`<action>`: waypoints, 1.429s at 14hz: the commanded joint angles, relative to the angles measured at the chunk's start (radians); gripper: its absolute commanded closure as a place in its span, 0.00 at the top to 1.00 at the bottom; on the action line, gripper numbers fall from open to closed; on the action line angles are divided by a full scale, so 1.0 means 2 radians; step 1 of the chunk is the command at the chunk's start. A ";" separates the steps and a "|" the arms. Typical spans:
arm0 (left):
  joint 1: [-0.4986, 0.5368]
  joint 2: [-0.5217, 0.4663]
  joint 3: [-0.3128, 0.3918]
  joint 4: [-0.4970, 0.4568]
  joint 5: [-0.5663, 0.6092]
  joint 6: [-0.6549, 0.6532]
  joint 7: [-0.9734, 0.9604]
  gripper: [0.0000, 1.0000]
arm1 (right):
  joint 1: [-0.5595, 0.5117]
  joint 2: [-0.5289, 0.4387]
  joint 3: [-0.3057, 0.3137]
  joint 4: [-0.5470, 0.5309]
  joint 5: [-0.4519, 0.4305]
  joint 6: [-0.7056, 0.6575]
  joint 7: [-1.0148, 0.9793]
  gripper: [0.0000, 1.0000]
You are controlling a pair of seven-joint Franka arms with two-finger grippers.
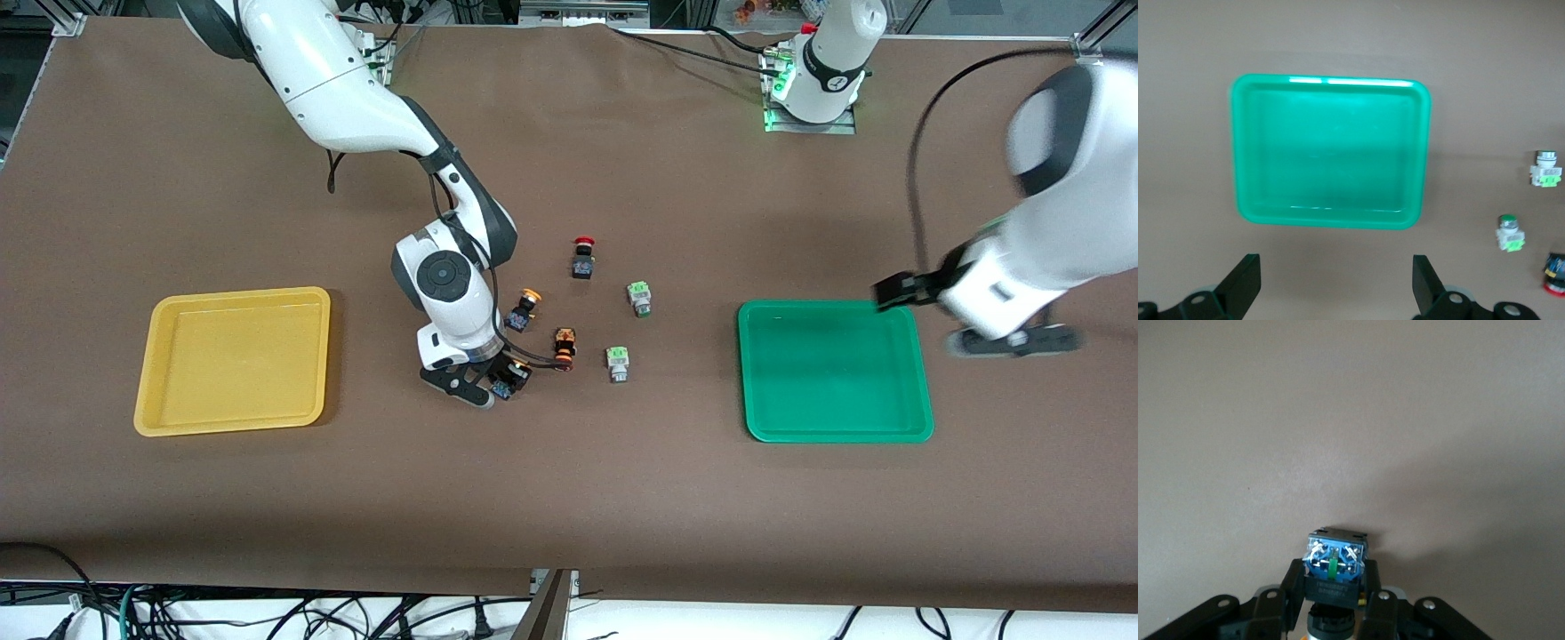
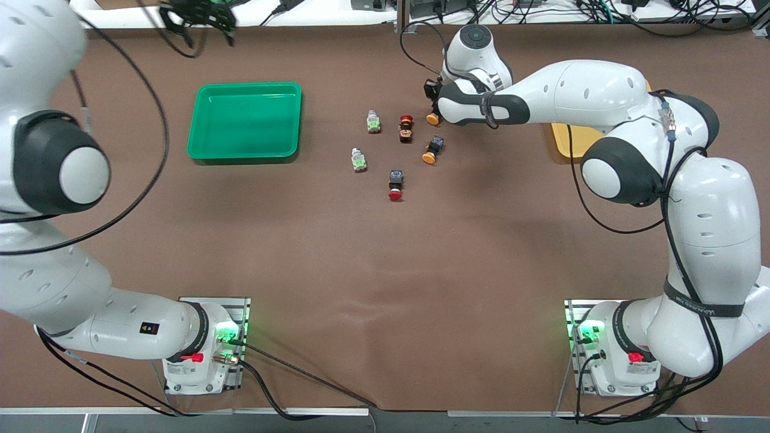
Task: Place green and yellow buttons in trays
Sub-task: 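Carry the orange button to the yellow tray while the left gripper reaches the green button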
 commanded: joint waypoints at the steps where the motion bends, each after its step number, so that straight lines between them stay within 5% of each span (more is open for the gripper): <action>1: -0.032 0.032 0.002 0.024 0.032 0.005 -0.039 1.00 | -0.002 -0.002 -0.008 0.013 -0.008 -0.017 -0.033 0.00; 6: -0.060 0.054 -0.012 0.002 -0.043 0.009 -0.106 1.00 | -0.064 -0.054 -0.013 0.033 0.002 -0.163 -0.207 0.00; 10: -0.098 0.064 -0.014 -0.105 -0.062 0.130 -0.165 1.00 | -0.124 -0.087 -0.026 0.023 0.004 -0.259 -0.371 0.00; 13: -0.149 0.075 -0.019 -0.177 -0.064 0.237 -0.253 1.00 | -0.176 -0.110 -0.034 -0.020 0.005 -0.262 -0.471 0.00; 20: -0.176 0.138 -0.029 -0.171 -0.132 0.296 -0.288 1.00 | -0.298 -0.115 -0.034 -0.096 0.006 -0.202 -0.650 0.00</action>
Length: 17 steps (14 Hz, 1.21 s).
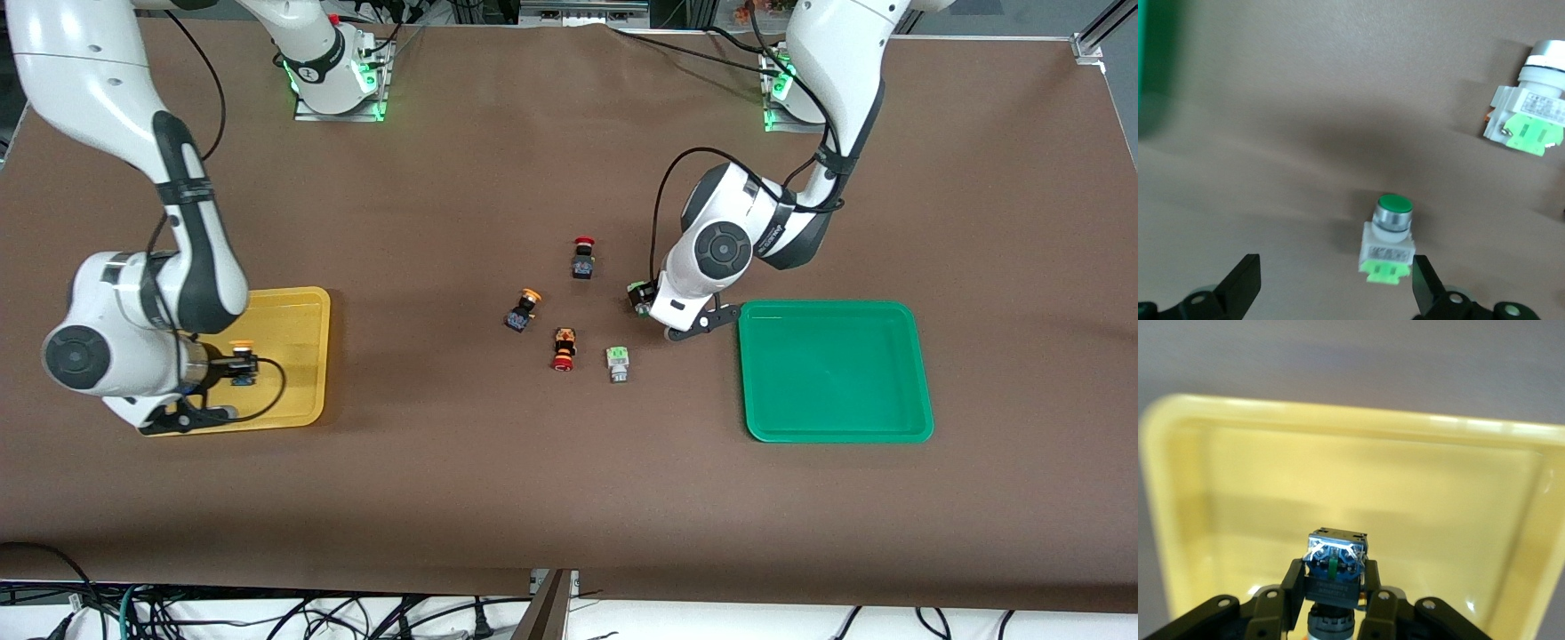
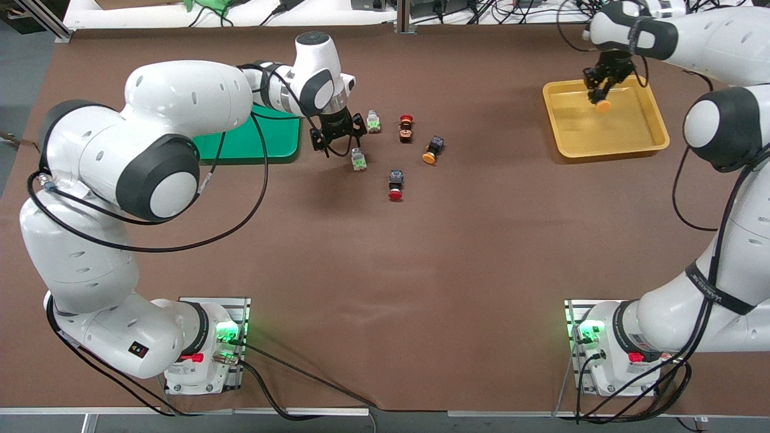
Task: Place green and yellow buttons in trays
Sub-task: 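Release the orange button in the yellow tray while the left gripper grasps the green button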
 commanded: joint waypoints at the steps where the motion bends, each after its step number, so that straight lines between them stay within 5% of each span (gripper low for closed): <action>1: -0.016 0.020 0.003 0.003 -0.017 0.028 0.000 1.00 | -0.032 -0.020 0.008 -0.063 0.006 0.058 -0.044 0.00; 4: -0.031 0.031 0.003 0.015 -0.020 0.028 -0.001 1.00 | -0.039 -0.019 0.008 -0.078 0.014 0.073 -0.045 0.00; 5: -0.034 0.034 0.003 0.021 -0.022 0.028 -0.002 1.00 | -0.040 -0.018 0.008 -0.078 0.025 0.073 -0.045 0.29; 6: -0.037 0.037 0.003 0.023 -0.022 0.029 -0.006 1.00 | -0.041 -0.017 0.008 -0.075 0.035 0.072 -0.042 0.87; 7: -0.037 0.040 0.003 0.024 -0.021 0.030 -0.007 1.00 | -0.040 -0.019 0.009 -0.071 0.044 0.066 -0.039 1.00; 10: -0.037 0.051 0.003 0.022 -0.018 0.036 -0.001 0.99 | -0.024 -0.043 0.041 -0.046 0.051 0.022 0.017 1.00; 11: -0.037 0.050 0.003 0.022 -0.018 0.035 0.000 0.79 | -0.016 -0.045 0.056 -0.039 0.050 0.007 0.074 1.00; 12: -0.037 0.051 0.003 0.022 -0.017 0.031 0.001 0.33 | -0.007 -0.048 0.072 -0.039 0.049 -0.005 0.128 1.00; 13: -0.040 0.051 0.003 0.023 -0.017 0.028 0.000 0.04 | 0.003 -0.048 0.085 -0.040 0.050 -0.008 0.177 1.00; 17: -0.037 0.043 0.006 0.024 -0.014 0.025 0.010 0.00 | 0.093 -0.033 0.096 -0.045 0.052 0.014 0.354 1.00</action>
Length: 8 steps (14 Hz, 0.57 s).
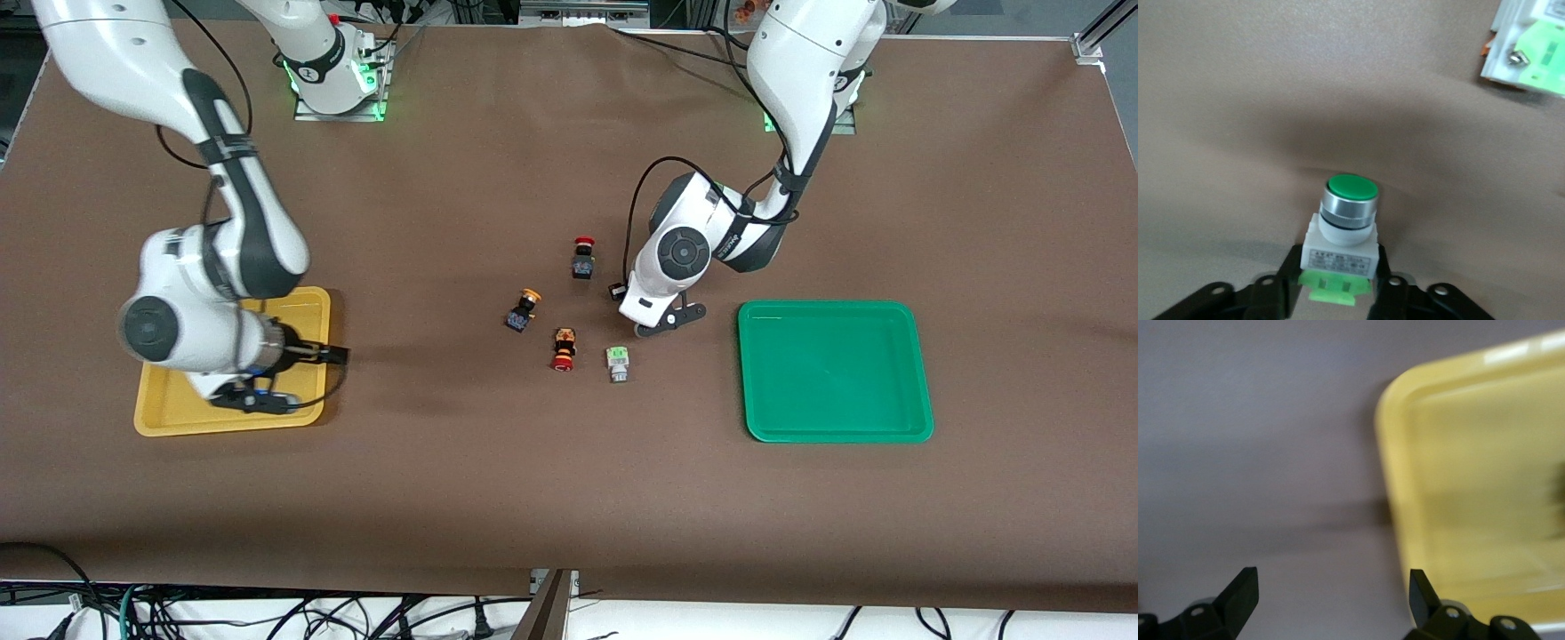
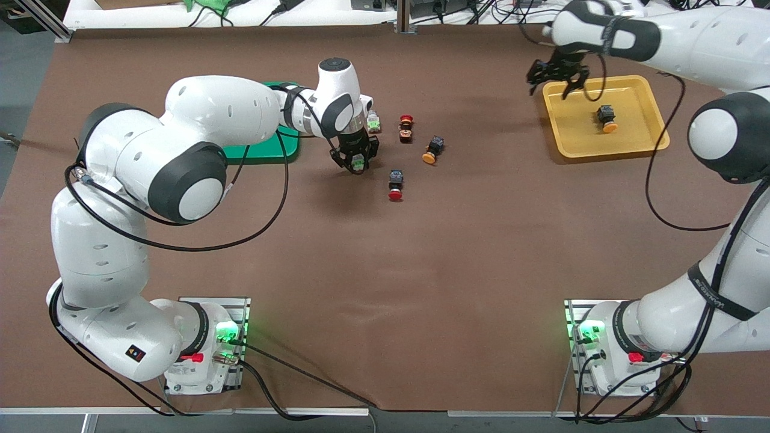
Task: Place green and yellow buttons in trays
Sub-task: 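Release the orange button in the yellow tray while the left gripper grasps the green button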
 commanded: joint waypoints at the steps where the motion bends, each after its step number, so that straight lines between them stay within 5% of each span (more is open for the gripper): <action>1: 0.002 -0.012 0.015 0.013 -0.006 -0.021 0.038 0.00 | 0.059 0.013 -0.002 -0.004 0.004 0.028 0.108 1.00; 5: 0.084 -0.013 0.038 0.094 0.003 -0.145 0.200 0.00 | 0.145 0.036 -0.002 0.001 0.002 0.099 0.263 1.00; 8: 0.112 -0.018 0.039 0.137 0.112 -0.235 0.214 0.00 | 0.191 0.052 -0.004 0.009 -0.004 0.140 0.341 1.00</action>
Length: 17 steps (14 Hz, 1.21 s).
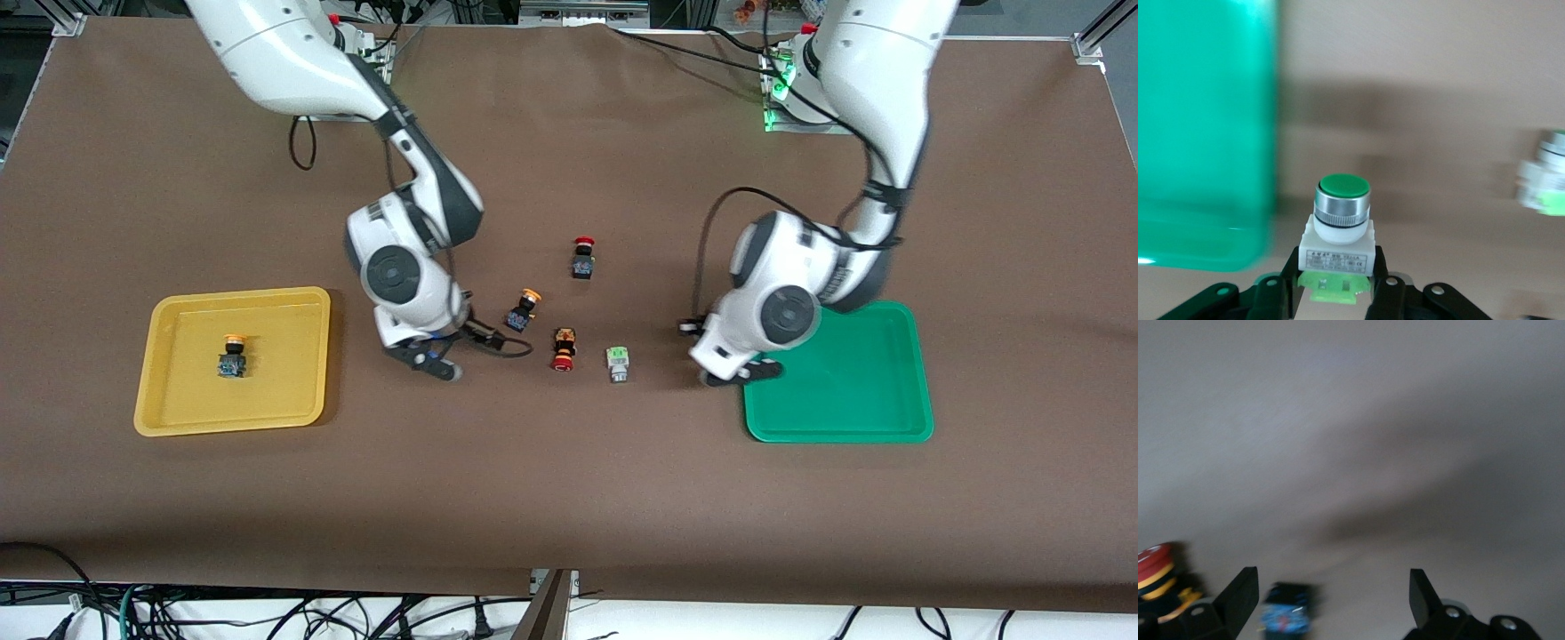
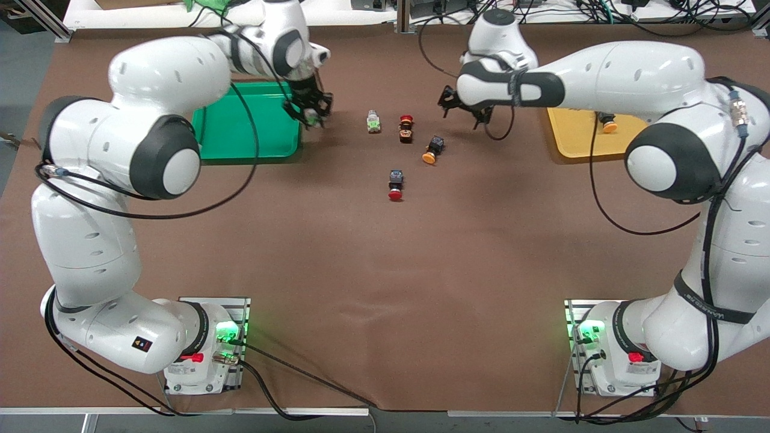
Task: Place green and yellow buttons in trays
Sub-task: 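Grasp the second orange button while the left gripper carries the green button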
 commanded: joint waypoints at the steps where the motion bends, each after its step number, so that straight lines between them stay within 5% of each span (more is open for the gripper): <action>1: 0.021 -0.005 -0.005 0.021 0.071 -0.051 0.022 0.00 | 0.030 0.015 -0.006 0.019 -0.004 0.017 0.057 1.00; 9: 0.149 0.050 -0.005 0.023 0.105 0.020 0.223 0.00 | 0.060 0.043 -0.008 0.021 -0.043 0.020 0.082 0.99; 10: 0.156 0.057 -0.005 0.021 0.098 0.041 0.242 0.18 | 0.063 0.046 -0.009 0.020 -0.048 0.027 0.082 0.76; 12: 0.156 0.058 -0.010 0.023 0.070 0.049 0.245 1.00 | 0.063 0.049 -0.008 0.020 -0.048 0.032 0.081 0.15; 13: 0.160 0.055 -0.010 0.026 0.038 0.047 0.250 1.00 | 0.063 0.049 -0.009 0.021 -0.046 0.032 0.082 0.00; 17: 0.134 0.041 -0.026 0.056 0.017 0.018 0.236 1.00 | 0.040 0.029 -0.018 0.032 -0.049 0.008 0.039 0.00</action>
